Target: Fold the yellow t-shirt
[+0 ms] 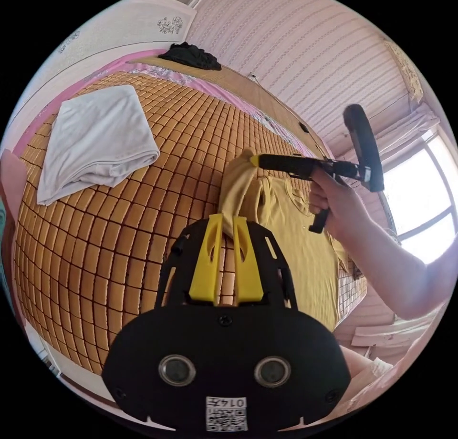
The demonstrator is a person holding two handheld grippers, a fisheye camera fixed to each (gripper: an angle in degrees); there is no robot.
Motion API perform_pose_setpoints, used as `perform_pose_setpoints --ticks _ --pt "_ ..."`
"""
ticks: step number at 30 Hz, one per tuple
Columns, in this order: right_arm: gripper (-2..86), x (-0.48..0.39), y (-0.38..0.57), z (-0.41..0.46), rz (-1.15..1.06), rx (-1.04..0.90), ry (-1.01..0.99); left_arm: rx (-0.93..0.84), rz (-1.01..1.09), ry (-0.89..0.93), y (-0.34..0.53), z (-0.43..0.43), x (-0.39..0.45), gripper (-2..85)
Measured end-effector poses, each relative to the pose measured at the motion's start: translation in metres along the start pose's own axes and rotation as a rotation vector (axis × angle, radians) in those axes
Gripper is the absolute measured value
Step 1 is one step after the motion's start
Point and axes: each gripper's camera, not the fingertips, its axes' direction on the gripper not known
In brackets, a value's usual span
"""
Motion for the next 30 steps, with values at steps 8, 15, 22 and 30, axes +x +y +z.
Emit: perform_pose_setpoints --ticks 8,15,22,30 --pt "0.4 0.071 0.087 0.008 0.215 -0.130 0.080 -0.030 0.169 0.087 -0.018 -0.024 0.046 6.3" --pt "0.4 0.084 0.095 0.016 0.262 -0.095 0.050 -0.111 0.295 0.133 -0.058 -0.024 0.103 6.0" --pt "0.4 0.082 0.090 0.018 0.233 -0.053 0.039 -0.335 0.271 0.023 -0.073 0.019 0.129 3.6" --pt "0.3 0.012 0.029 0.007 0.000 0.137 -0.065 0.005 0.099 0.001 -0.045 -0.139 0.074 -0.8"
